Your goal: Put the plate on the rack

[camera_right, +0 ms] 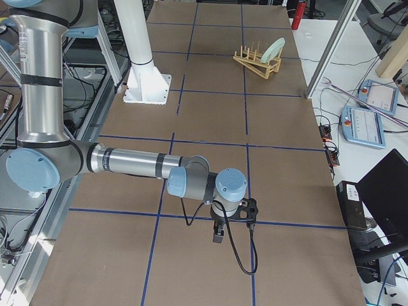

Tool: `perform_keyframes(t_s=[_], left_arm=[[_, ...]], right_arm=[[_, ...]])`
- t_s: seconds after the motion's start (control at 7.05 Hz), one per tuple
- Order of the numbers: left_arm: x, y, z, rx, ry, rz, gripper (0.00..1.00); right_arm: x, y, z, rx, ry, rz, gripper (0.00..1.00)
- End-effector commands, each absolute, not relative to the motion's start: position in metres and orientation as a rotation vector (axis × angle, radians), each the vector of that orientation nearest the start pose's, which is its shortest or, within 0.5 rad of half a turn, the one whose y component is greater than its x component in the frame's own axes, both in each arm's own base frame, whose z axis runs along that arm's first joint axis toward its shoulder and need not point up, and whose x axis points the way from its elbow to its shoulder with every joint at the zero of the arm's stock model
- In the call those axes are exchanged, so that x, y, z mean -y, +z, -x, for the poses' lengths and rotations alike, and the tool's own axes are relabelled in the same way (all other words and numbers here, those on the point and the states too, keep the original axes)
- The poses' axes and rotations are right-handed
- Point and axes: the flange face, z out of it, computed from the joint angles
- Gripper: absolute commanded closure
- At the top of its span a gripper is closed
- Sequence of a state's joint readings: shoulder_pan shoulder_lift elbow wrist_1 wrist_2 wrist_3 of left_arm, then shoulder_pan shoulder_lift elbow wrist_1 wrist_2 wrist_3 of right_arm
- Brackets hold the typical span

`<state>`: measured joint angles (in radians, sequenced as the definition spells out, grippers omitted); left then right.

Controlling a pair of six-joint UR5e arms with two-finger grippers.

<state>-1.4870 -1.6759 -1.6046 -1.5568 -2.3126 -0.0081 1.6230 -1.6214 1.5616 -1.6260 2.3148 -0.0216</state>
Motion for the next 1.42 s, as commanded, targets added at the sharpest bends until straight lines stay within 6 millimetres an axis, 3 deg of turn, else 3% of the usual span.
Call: perform_keyframes(t_s=[0.0,0.28,0.57,0.85,0.99,1.28], left_arm=[[0.483,0.669,0.065,-0.760,0.173,-0.040,0.00],[0.473,0.701,0.070,-0.765,0.159,0.014,0.00],[0.472,0.701,0.070,-0.766,0.152,0.017,0.00],[0.475,0.672,0.071,-0.762,0.146,0.000,0.00],[0.477,0.640,0.071,-0.758,0.120,-0.012,0.00],[0.476,0.639,0.070,-0.756,0.119,-0.007,0.00]], right_arm=[[0.457,0.695,-0.090,0.747,0.072,0.082,0.00],[0.457,0.695,-0.090,0.747,0.071,0.082,0.00],[0.457,0.695,-0.090,0.747,0.072,0.082,0.00],[0.457,0.695,-0.090,0.747,0.072,0.082,0.00],[0.457,0.695,-0.090,0.747,0.072,0.082,0.00],[0.457,0.695,-0.090,0.747,0.072,0.082,0.00]])
